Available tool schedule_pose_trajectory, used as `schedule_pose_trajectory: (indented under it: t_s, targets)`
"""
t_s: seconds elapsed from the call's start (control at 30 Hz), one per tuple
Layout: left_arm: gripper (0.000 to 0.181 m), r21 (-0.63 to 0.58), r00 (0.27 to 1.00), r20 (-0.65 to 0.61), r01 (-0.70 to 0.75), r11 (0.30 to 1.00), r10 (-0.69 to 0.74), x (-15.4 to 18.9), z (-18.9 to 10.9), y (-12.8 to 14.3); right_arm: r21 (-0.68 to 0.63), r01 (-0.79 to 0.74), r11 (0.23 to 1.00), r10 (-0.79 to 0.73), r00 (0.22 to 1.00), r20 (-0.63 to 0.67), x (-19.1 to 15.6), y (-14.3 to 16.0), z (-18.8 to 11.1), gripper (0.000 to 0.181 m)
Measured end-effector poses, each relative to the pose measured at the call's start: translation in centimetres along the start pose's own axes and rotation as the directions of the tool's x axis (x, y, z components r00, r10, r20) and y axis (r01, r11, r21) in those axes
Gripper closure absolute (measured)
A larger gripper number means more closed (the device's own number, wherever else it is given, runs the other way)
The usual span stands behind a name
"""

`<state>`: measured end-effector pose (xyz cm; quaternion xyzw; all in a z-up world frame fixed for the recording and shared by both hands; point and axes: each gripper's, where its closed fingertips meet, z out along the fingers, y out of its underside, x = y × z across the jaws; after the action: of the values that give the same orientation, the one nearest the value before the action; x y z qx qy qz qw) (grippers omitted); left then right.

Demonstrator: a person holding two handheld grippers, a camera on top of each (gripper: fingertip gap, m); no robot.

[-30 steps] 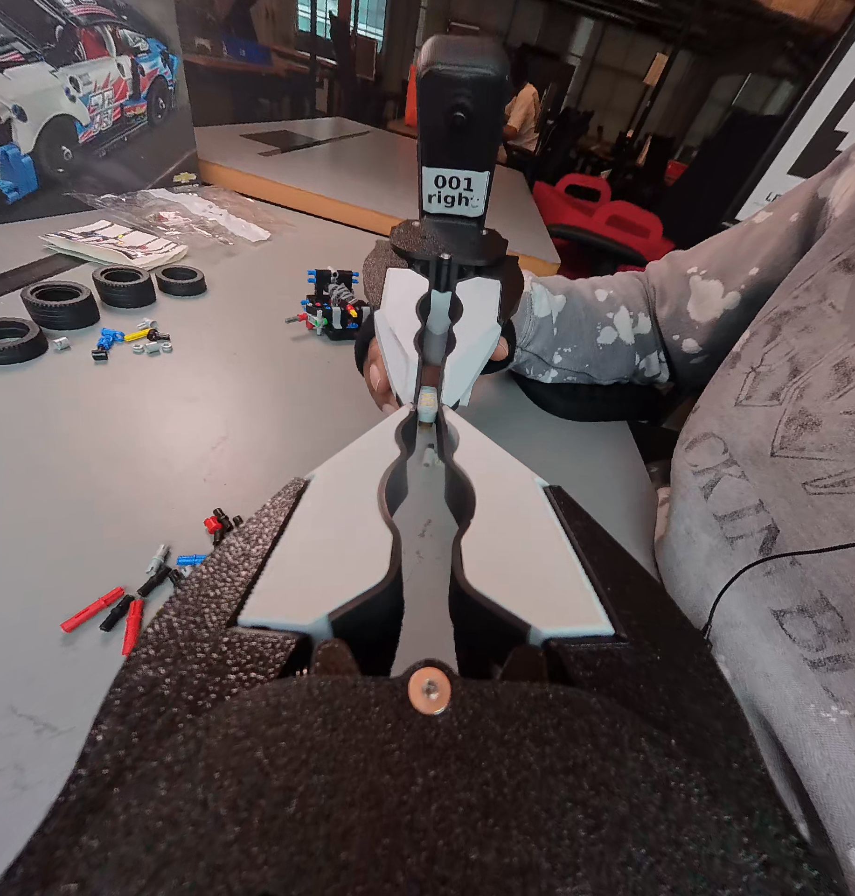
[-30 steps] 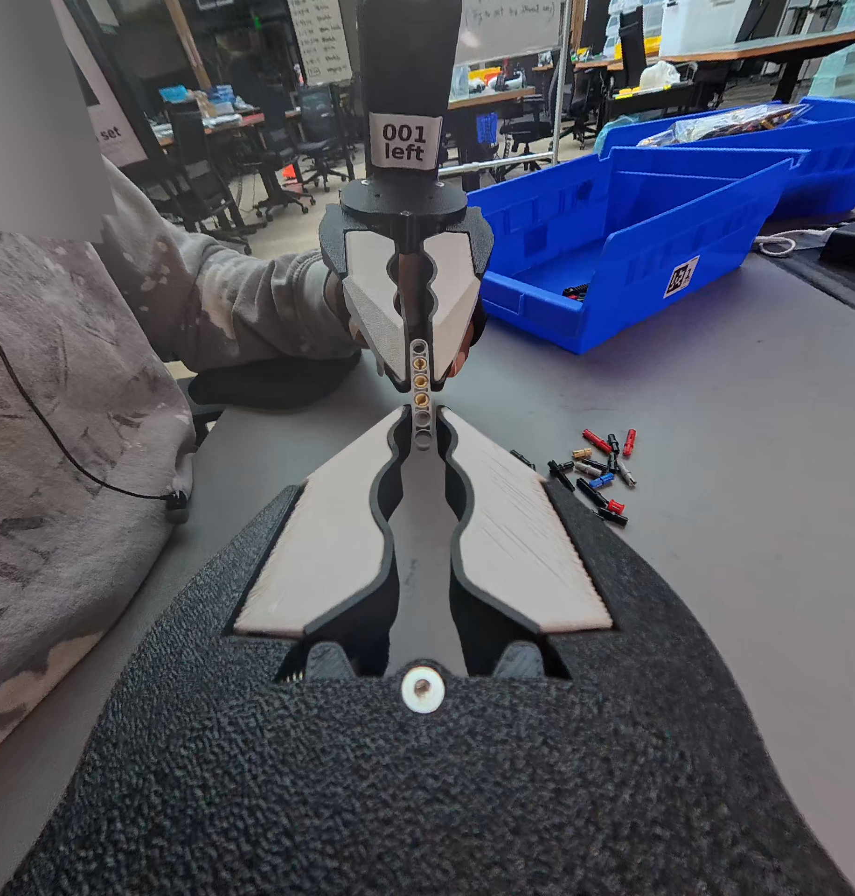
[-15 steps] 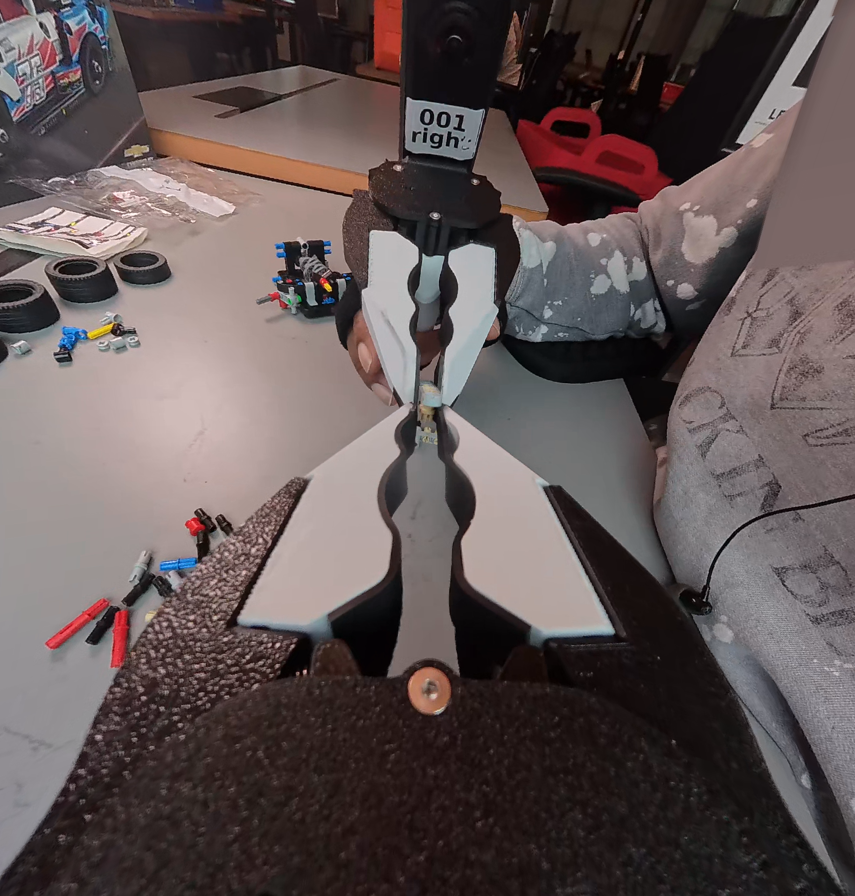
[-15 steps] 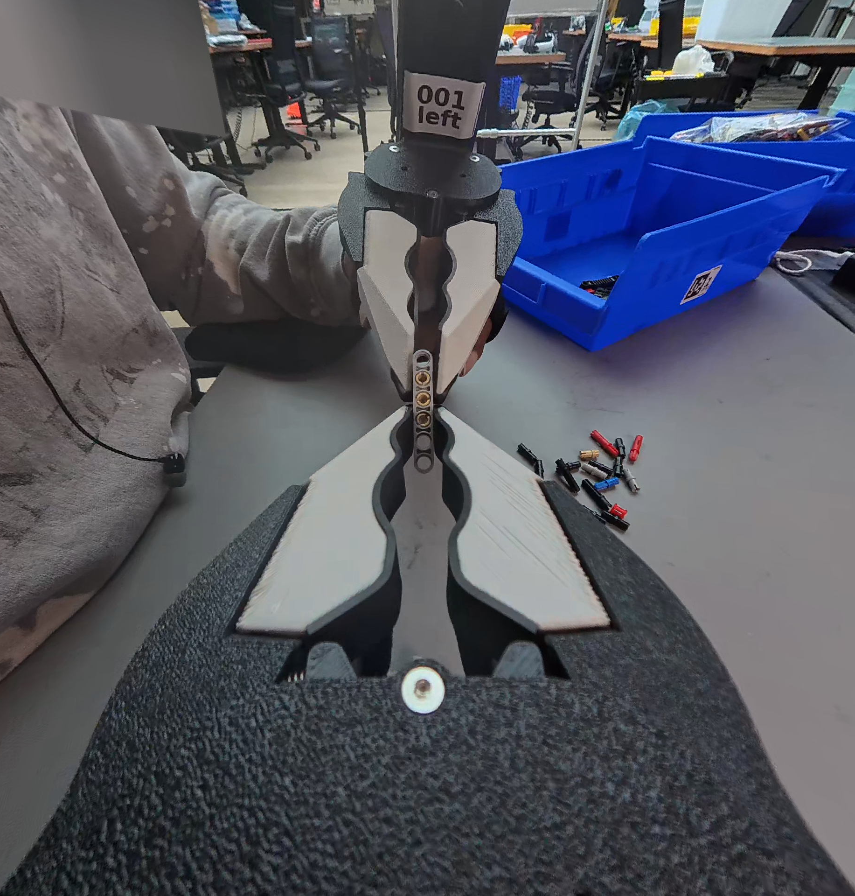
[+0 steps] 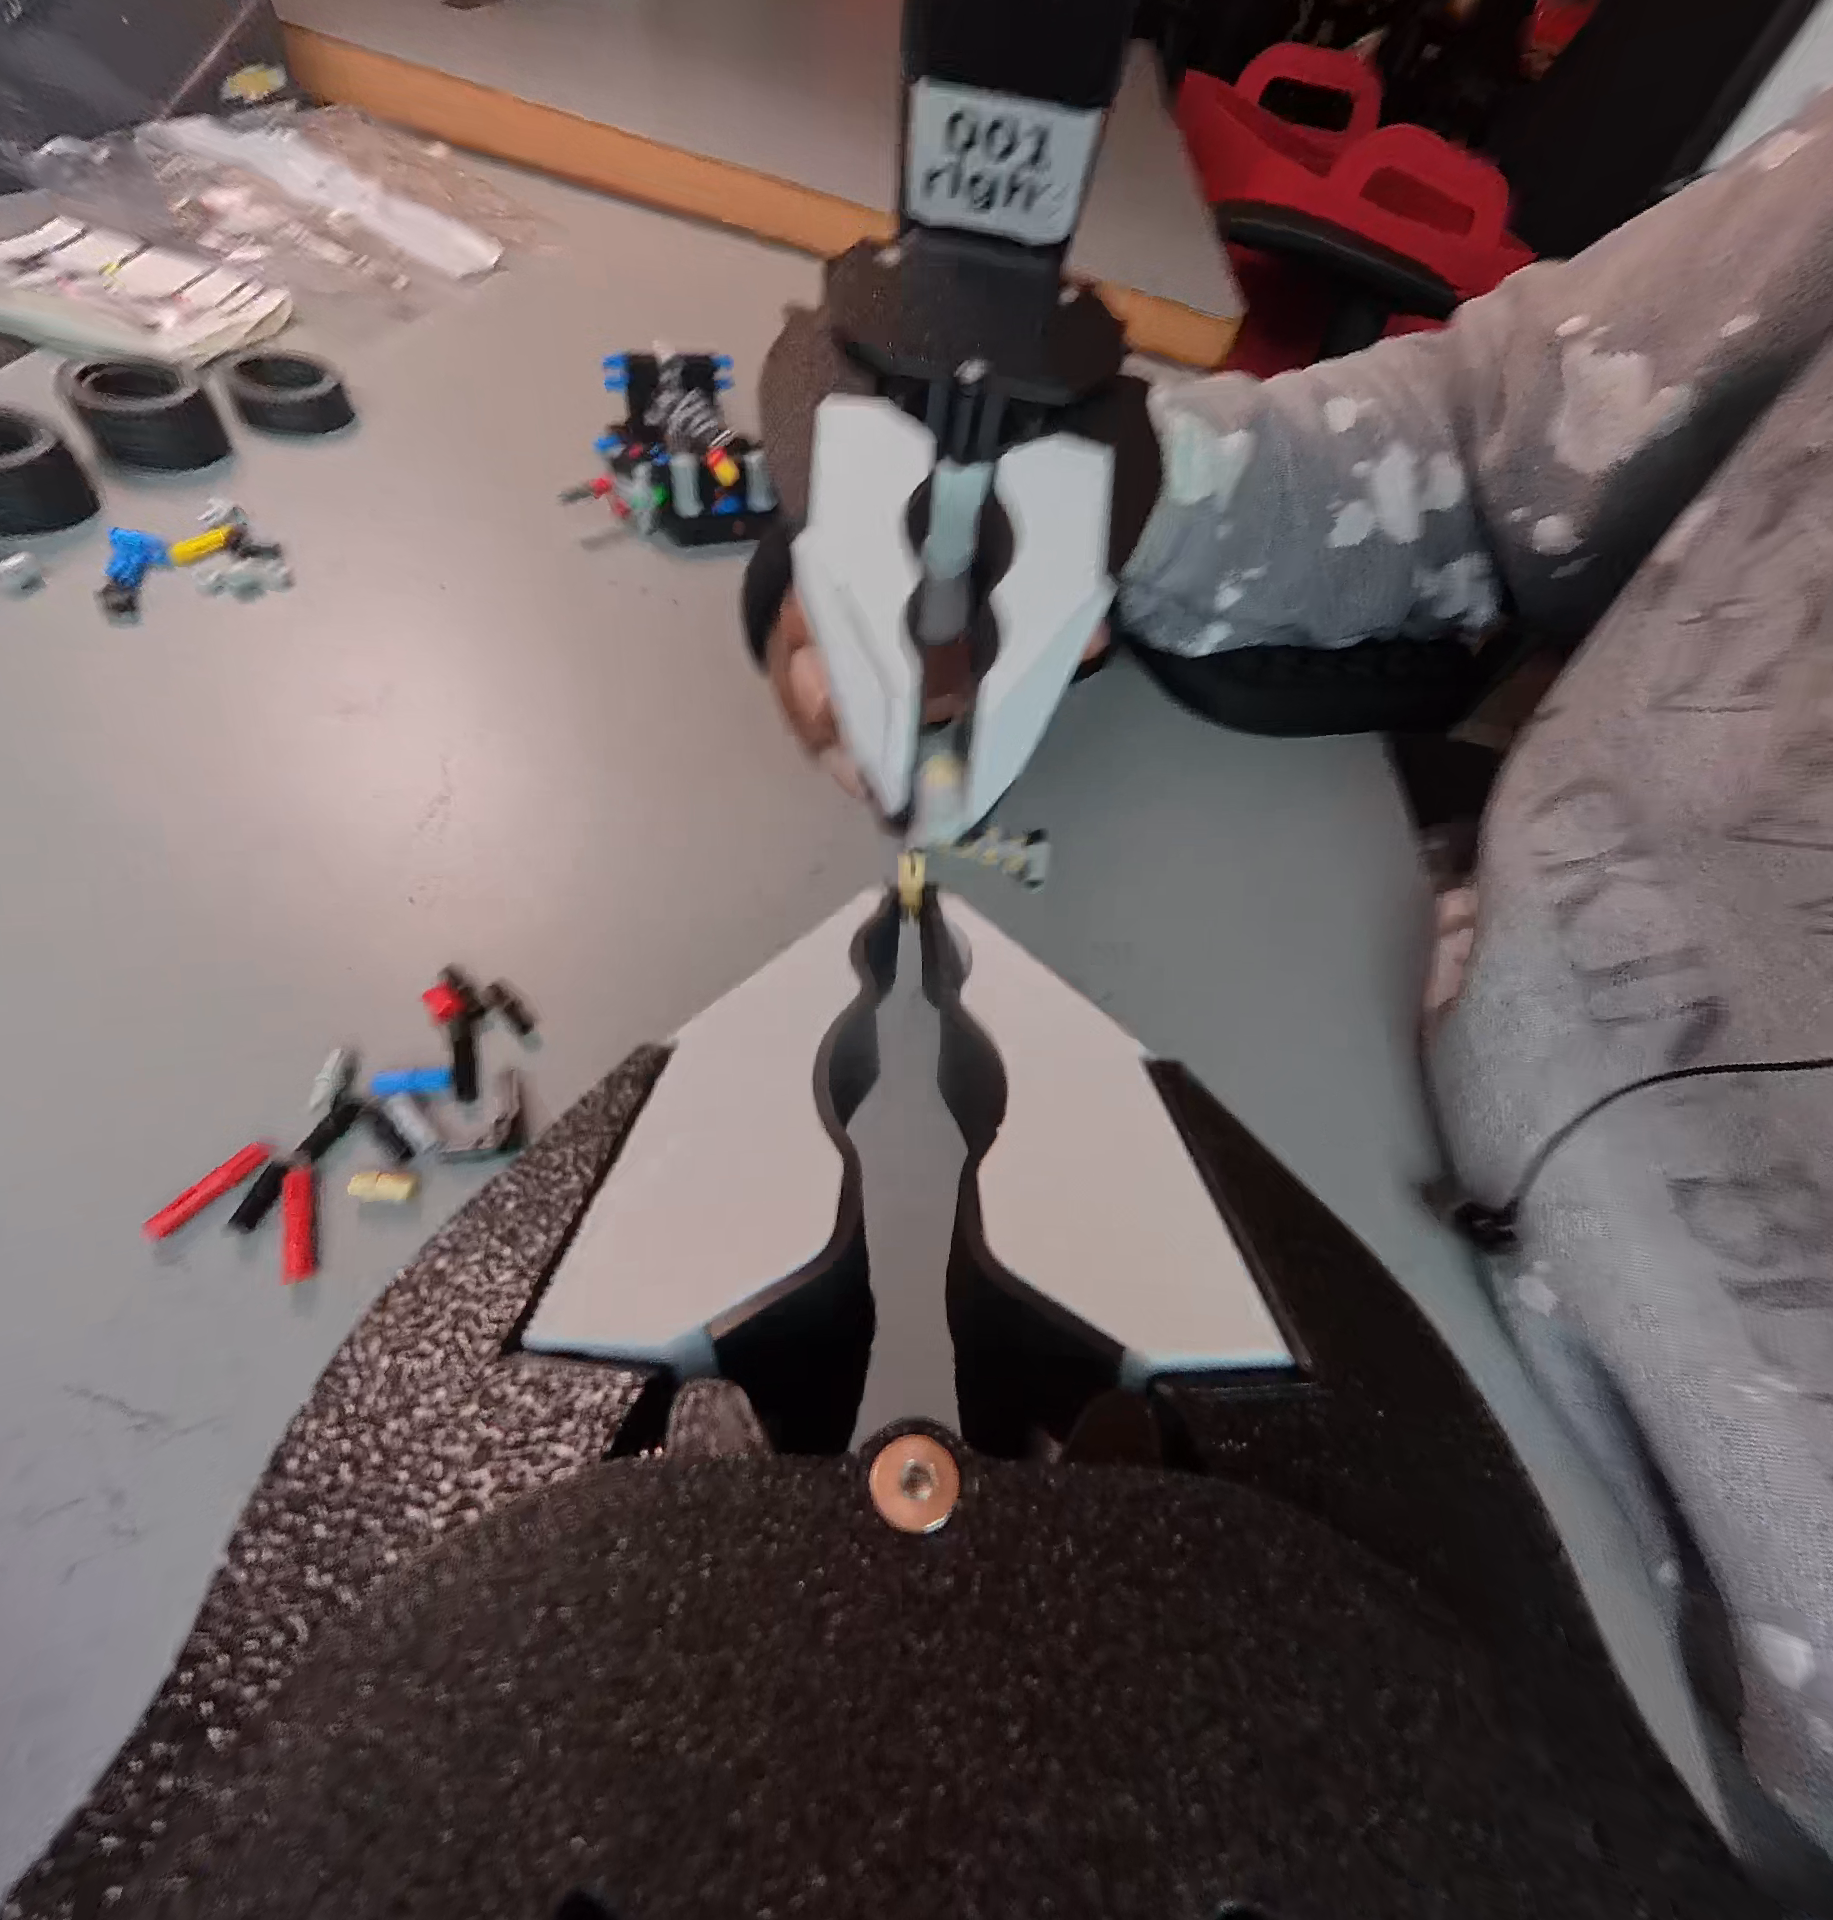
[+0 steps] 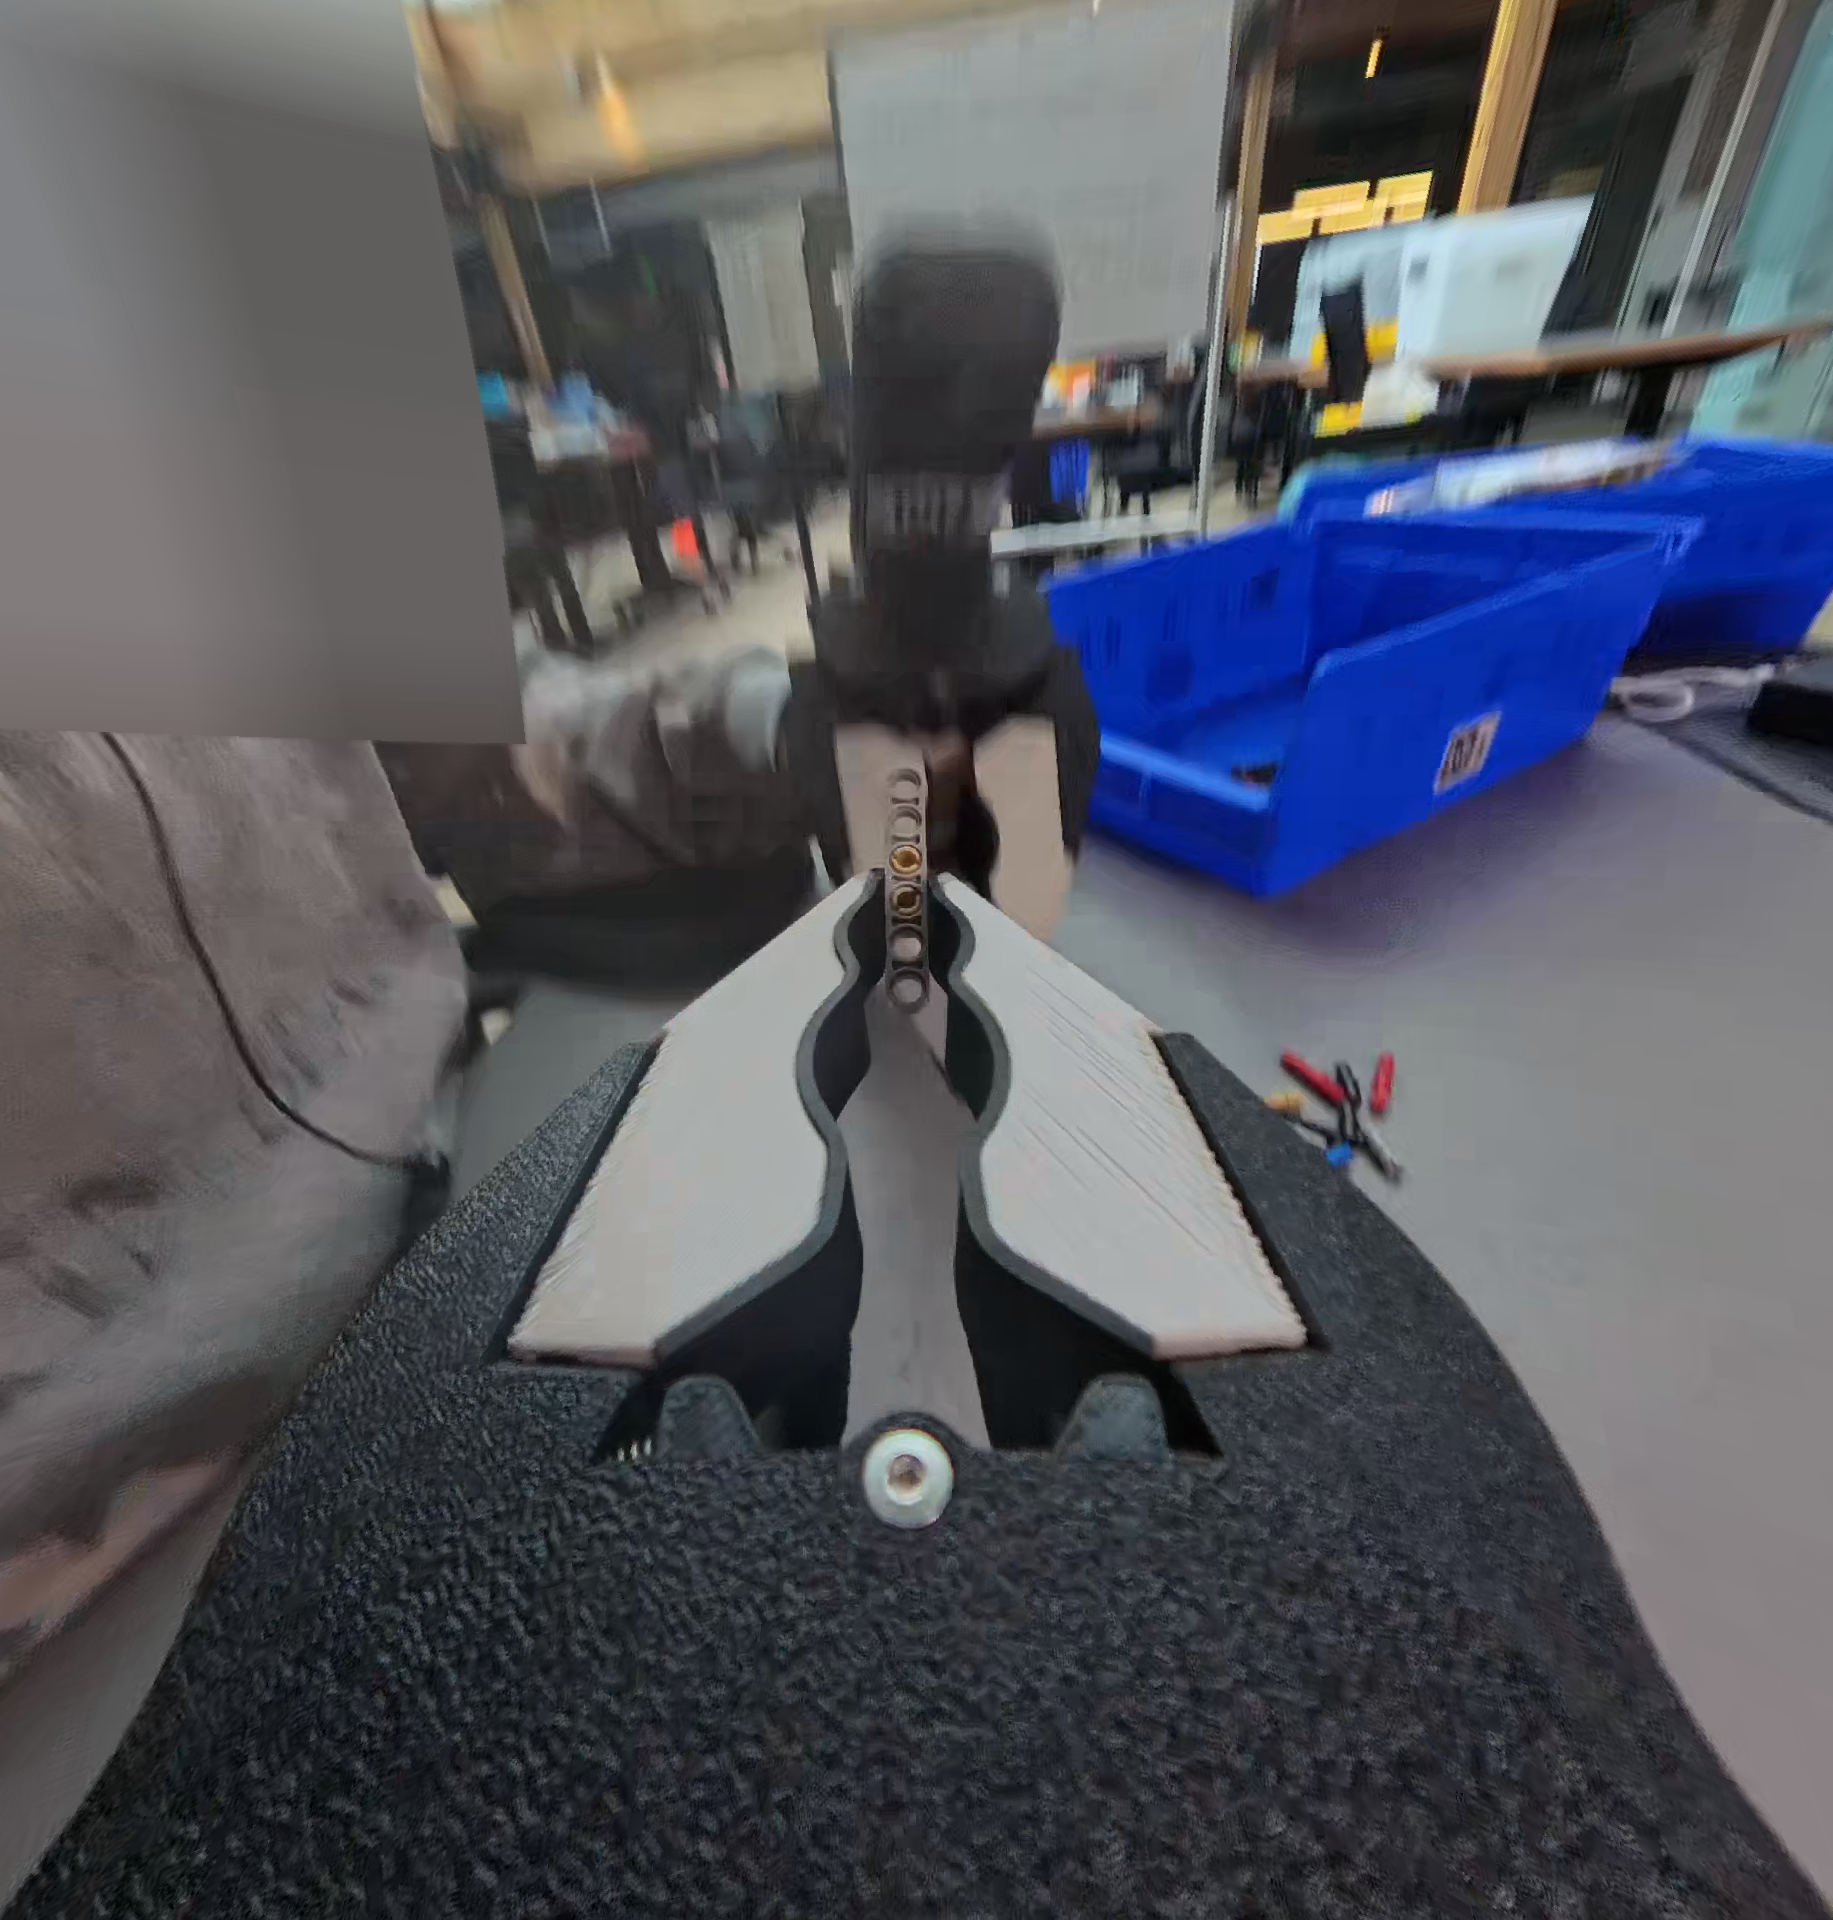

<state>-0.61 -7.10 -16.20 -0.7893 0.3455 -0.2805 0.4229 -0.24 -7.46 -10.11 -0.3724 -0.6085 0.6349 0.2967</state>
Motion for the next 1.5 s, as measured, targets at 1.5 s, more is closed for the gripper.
schedule_pose_trajectory:
  t_s: [1.5]
  targets:
    - [0.167,0.161,0.976,0.208,-0.095,0.982,0.061,-1.8,0.0,-2.7,-0.03,-0.494,0.869,0.491,0.868,-0.078,3.2,2.7,0.5,0.174]
